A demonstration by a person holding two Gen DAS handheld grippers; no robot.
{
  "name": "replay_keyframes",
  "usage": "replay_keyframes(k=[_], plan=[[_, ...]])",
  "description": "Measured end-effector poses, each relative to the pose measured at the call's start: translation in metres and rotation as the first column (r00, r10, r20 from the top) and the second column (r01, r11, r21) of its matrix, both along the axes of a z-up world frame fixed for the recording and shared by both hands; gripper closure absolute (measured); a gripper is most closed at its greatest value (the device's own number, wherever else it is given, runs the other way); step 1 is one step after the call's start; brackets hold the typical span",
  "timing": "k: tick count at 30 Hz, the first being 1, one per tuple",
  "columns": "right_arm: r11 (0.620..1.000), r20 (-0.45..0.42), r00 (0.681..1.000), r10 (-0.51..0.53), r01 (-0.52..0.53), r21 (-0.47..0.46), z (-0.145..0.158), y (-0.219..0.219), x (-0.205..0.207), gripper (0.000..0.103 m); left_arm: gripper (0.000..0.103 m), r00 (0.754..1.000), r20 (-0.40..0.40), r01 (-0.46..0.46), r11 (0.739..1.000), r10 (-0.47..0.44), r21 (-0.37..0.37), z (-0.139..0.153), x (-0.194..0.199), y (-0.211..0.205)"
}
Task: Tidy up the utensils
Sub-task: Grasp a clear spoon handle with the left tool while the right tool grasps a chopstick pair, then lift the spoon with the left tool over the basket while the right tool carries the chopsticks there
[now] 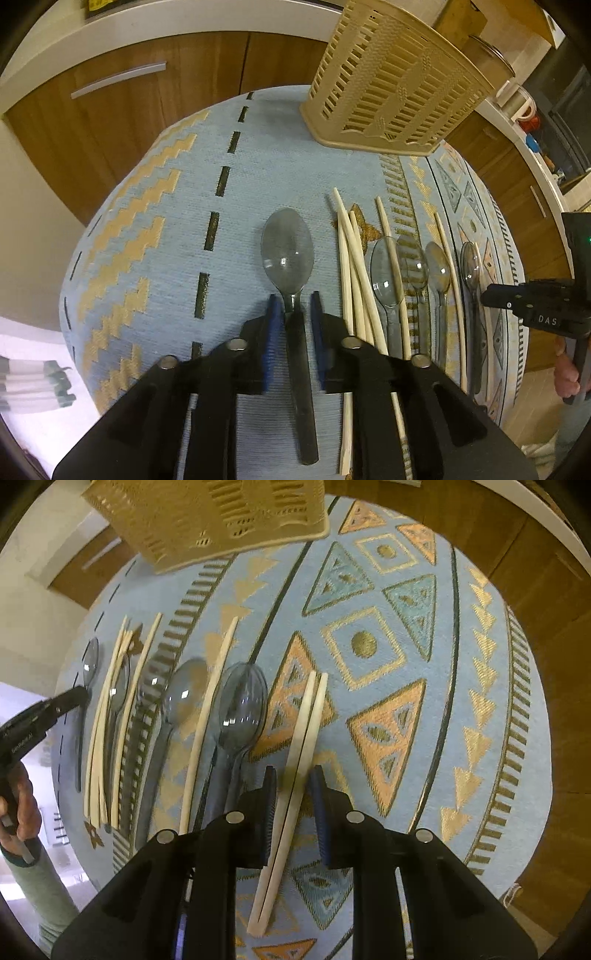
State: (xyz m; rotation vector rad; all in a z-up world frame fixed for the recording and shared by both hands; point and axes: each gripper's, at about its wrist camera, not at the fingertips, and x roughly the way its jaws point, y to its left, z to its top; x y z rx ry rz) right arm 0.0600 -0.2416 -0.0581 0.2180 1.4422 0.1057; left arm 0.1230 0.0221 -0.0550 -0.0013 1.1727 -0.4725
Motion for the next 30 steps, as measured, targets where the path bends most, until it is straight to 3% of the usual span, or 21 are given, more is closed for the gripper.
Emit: replay_keyframes(k=[4, 6, 7, 9, 12, 15, 17, 21, 24, 26, 30], plan=[[1.0, -0.038, 0.999, 0.012, -0.012, -0.001, -0.001, 0.006, 0.008, 0.086, 0.072, 1.0, 0.022, 0.016, 0.997, -0.017, 0.071, 0.0, -0.004, -0.017], [1.0, -0.052, 0.998, 0.02, -0.02, -0.004, -0.004, 0.012, 0.007, 0.086, 0.072, 0.998, 0.052, 0.026, 0.99, -0.033, 0.137, -0.001, -0.007, -0.027], [0.999, -0.048, 0.998, 0.032, -0.033, -0.023, -0.004, 0.015, 0.007, 0.089, 0.074, 0.997, 0.072, 0.027, 0.983, -0.041, 0.183, -0.001, -0.009, -0.032], [0.998, -0.038, 0.998, 0.043, -0.045, -0.053, -0.005, 0.023, 0.006, 0.091, 0.093, 0.991, 0.122, 0.017, 0.96, -0.054, 0.281, -0.003, -0.013, -0.042], [0.997, -0.004, 0.998, 0.058, -0.058, -0.059, -0.003, 0.029, -0.003, 0.093, 0.093, 0.984, 0.163, 0.015, 0.946, -0.071, 0.325, -0.002, -0.02, -0.047], [0.998, 0.05, 0.997, 0.065, -0.064, -0.025, 0.006, 0.024, -0.017, 0.103, 0.093, 0.977, 0.198, 0.022, 0.963, -0.078, 0.268, 0.008, -0.026, -0.046], [0.997, 0.094, 0.993, 0.072, -0.074, 0.017, 0.018, 0.02, -0.022, 0.103, 0.094, 0.975, 0.214, 0.02, 0.977, -0.065, 0.21, 0.02, -0.028, -0.041], [0.996, 0.154, 0.984, 0.093, -0.094, -0.001, 0.029, 0.014, -0.026, 0.103, 0.093, 0.959, 0.277, 0.023, 0.994, -0.053, 0.11, 0.057, -0.032, -0.04], [0.991, 0.148, 0.984, 0.096, -0.108, 0.081, 0.026, 0.005, -0.028, 0.103, 0.093, 0.95, 0.305, 0.043, 0.995, -0.07, 0.093, 0.069, -0.036, -0.048], [0.991, 0.162, 0.981, 0.106, -0.118, 0.064, 0.022, 0.004, -0.027, 0.102, 0.093, 0.947, 0.31, 0.055, 0.994, -0.083, 0.098, 0.071, -0.039, -0.053], [0.989, 0.167, 0.977, 0.129, -0.139, 0.045, 0.02, 0.004, -0.039, 0.09, 0.093, 0.947, 0.307, 0.071, 0.994, -0.095, 0.089, 0.065, -0.041, -0.057]])
